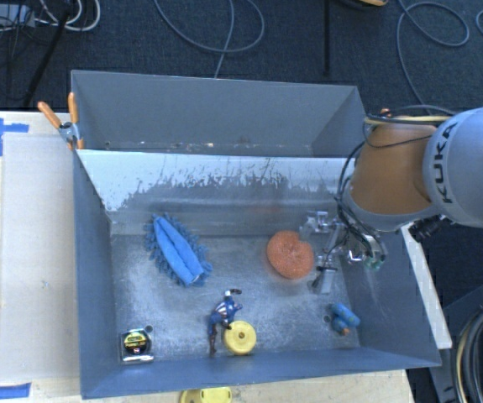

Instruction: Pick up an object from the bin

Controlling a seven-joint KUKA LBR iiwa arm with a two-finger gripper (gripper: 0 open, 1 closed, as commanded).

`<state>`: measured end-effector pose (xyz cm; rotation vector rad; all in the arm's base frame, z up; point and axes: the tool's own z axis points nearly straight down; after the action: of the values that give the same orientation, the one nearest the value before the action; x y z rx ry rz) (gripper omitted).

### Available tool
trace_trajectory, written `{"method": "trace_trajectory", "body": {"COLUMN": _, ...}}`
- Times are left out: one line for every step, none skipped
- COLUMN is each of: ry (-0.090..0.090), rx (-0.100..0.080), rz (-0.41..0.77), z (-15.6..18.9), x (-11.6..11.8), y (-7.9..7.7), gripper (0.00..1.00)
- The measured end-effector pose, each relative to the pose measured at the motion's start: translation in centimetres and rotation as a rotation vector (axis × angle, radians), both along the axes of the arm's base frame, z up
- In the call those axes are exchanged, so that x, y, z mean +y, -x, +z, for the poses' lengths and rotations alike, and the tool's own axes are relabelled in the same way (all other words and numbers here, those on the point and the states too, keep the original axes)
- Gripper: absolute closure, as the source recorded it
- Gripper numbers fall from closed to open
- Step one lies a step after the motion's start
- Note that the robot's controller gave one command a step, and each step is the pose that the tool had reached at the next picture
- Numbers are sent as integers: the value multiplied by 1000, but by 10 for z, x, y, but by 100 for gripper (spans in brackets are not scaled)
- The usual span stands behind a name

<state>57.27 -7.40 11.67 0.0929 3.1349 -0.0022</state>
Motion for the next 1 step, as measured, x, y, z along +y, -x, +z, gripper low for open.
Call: {"method": "trace_trajectory", "body": {"ry": -1, "rx": -2, "rz": -55, "z": -43, "x": 27, "y": 0, "gripper": 0}}
